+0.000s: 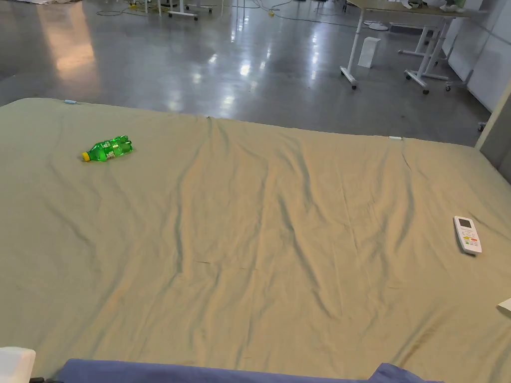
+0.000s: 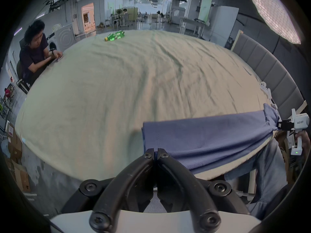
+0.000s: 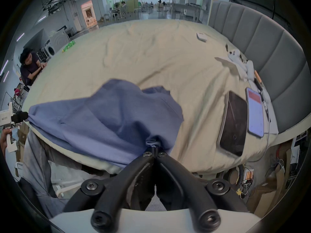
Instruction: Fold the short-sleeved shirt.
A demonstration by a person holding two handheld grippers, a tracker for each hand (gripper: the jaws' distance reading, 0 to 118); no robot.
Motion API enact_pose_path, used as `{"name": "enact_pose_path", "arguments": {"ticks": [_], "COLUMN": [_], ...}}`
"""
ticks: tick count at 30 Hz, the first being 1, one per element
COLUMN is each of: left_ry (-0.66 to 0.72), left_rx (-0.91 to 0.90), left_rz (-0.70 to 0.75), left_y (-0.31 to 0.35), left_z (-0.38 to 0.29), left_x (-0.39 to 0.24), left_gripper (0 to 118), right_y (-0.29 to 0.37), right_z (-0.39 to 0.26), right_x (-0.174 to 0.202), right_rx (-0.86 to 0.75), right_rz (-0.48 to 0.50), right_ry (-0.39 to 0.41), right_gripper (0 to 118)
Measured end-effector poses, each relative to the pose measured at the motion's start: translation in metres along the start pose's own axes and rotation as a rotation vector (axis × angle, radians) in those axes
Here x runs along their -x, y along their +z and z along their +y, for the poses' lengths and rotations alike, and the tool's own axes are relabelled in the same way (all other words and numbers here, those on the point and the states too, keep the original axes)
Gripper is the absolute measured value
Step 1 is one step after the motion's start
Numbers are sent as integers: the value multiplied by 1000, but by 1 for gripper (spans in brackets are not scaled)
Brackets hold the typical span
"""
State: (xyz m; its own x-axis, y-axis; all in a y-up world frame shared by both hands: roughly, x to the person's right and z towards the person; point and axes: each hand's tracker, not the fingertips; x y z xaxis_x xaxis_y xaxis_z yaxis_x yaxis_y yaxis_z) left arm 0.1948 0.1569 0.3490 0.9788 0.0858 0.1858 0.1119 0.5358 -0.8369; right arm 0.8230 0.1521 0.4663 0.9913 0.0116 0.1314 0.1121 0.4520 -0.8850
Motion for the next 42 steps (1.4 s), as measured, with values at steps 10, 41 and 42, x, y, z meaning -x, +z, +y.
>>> {"name": "enact_pose_path", "arguments": {"ticks": [10,41,42], "left_ry": [-34,-9,-3], "left_rx": [62,-793,-803], "left_rz": [43,188,194], "left_y": [-32,57,58], "left_z": [-13,114,114], "left_x": [-4,-123,-125], "left_gripper": [3,19,13], "right_y": [-44,75,74], "right_z": [-8,124,126], "right_x": [4,173,176], "right_rx": [32,-1011,-1022], "right_rz": [-40,-133,-134], "right_ry": [32,70,59], "right_gripper": [0,27,13]}}
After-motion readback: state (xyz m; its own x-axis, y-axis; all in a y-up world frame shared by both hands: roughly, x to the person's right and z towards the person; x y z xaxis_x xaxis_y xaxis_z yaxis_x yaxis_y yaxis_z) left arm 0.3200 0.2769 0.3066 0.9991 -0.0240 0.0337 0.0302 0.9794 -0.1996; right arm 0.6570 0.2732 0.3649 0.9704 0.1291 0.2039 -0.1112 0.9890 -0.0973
